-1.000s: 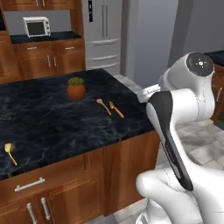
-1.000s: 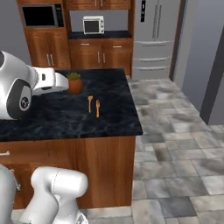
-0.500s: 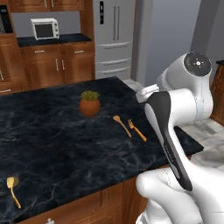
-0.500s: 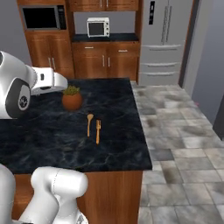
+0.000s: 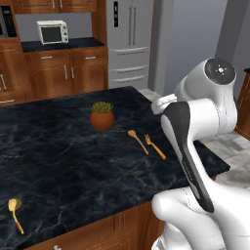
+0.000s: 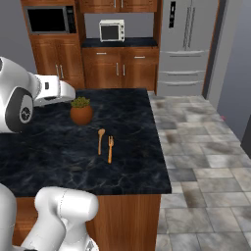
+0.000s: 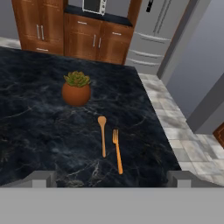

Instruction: Organize the utensils by type. Pick up the wooden spoons from the counter and place them in the open cabinet. Then pick up the metallic utensils from the counter and place them in the open drawer.

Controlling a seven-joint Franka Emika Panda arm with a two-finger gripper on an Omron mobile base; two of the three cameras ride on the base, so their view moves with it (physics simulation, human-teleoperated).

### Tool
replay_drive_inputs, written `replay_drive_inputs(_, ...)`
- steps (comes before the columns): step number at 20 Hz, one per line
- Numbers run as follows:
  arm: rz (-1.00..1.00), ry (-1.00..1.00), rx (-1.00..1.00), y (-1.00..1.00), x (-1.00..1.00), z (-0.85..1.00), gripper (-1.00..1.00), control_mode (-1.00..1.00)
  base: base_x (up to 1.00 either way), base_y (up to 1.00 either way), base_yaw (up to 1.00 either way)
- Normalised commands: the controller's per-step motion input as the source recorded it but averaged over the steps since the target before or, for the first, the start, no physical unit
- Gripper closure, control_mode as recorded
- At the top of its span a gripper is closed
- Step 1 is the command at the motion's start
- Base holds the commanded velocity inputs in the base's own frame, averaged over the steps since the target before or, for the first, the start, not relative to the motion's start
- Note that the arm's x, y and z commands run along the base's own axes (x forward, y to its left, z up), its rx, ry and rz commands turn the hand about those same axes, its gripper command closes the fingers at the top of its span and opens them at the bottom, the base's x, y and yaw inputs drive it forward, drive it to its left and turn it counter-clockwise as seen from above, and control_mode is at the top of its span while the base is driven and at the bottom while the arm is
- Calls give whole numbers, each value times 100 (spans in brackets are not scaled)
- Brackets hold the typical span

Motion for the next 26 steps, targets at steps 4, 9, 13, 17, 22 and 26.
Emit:
replay_drive_inputs(4, 0, 0, 0, 0, 0, 0, -100, 100, 0, 0, 0)
replay_drive_inputs(9, 0, 0, 0, 0, 0, 0, -100, 100, 1, 0, 0)
replay_drive_inputs(13, 0, 0, 0, 0, 0, 0, -100, 100, 5, 0, 0)
replay_drive_inputs(17, 0, 0, 0, 0, 0, 0, -100, 100, 6, 0, 0)
replay_drive_inputs(22, 0, 5, 0, -1, 29, -2, -100, -100, 2, 0, 0)
replay_drive_inputs(26, 0, 7, 0, -4, 56, -9, -100, -100, 0, 0, 0)
